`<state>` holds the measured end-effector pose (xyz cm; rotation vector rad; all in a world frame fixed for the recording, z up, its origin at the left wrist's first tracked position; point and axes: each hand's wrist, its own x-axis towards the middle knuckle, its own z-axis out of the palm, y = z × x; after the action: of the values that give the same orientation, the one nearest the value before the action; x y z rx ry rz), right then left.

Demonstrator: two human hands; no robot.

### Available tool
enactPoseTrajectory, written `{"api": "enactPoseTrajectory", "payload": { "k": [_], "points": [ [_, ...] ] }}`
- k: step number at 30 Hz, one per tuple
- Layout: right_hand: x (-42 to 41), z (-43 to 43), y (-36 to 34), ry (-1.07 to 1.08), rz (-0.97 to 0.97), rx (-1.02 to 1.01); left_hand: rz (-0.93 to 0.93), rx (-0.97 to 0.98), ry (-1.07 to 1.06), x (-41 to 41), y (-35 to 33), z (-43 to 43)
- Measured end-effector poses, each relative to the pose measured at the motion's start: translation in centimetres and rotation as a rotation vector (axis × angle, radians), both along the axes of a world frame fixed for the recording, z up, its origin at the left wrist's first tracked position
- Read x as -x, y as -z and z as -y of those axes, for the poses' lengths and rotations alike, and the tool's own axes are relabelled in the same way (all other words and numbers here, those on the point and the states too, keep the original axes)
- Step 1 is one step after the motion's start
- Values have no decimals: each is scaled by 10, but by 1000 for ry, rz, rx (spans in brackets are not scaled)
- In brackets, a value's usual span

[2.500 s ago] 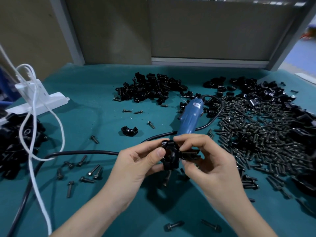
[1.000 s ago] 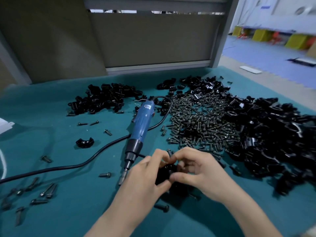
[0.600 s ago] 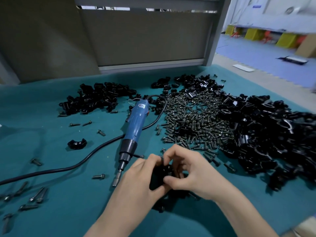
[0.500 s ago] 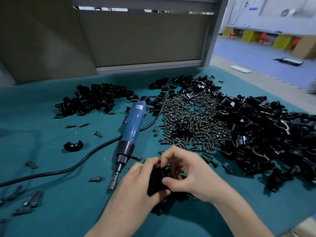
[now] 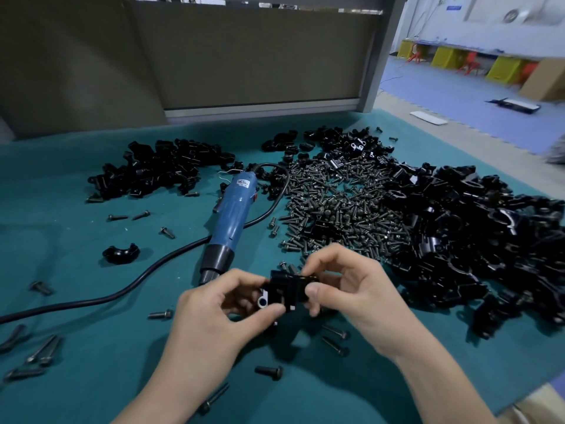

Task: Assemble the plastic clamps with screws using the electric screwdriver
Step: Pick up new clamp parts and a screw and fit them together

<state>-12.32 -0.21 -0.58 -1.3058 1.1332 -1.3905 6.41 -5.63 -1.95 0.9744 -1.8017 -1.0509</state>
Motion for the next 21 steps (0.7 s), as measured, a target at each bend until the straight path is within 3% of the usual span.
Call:
{"api": "enactPoseTrajectory", "payload": {
  "k": [5,8,10,17,21],
  "points": [
    [-4,1,6,-10,37,-63,-73,-165,25,1,4,-1],
    [-9,3,12,8,-139,-63,-155,-288,60,1,4,0],
    [-13,4,15,35,-258,-55,-150,-290,72,1,4,1],
    [-9,2,16,37,-327,-44,-102,-277,128,-3,1,1],
    [-3,1,14,46,-462,-14,-131,-310,150,-3,1,1]
  ]
}}
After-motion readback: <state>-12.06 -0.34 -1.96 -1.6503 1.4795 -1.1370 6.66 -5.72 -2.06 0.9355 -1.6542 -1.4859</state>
